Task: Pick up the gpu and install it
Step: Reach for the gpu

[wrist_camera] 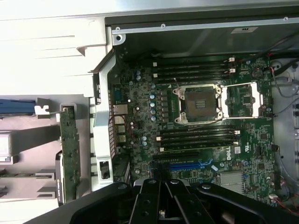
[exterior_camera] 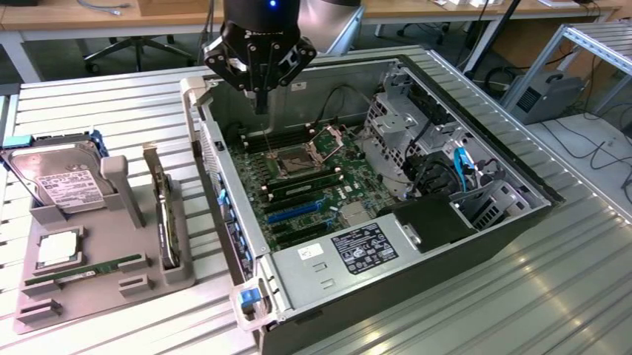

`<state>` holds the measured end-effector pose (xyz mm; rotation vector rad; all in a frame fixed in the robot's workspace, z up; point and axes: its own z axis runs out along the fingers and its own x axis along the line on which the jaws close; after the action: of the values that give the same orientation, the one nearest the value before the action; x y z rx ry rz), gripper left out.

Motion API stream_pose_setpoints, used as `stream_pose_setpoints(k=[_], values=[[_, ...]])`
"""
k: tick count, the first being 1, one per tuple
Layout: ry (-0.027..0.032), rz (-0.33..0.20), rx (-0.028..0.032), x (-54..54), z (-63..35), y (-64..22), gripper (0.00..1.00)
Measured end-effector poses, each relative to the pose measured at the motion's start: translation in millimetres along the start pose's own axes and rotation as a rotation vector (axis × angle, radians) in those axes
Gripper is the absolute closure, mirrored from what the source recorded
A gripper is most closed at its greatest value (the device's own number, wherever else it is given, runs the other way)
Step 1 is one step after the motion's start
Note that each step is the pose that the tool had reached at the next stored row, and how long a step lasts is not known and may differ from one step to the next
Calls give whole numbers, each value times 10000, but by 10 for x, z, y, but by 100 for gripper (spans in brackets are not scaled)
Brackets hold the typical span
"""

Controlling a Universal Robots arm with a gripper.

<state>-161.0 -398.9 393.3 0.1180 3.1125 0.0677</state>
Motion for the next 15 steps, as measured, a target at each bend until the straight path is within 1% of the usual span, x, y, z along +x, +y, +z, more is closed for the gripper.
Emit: stream_pose_setpoints(k=[15], values=[[0,-1,0,29,-1,-2,89]])
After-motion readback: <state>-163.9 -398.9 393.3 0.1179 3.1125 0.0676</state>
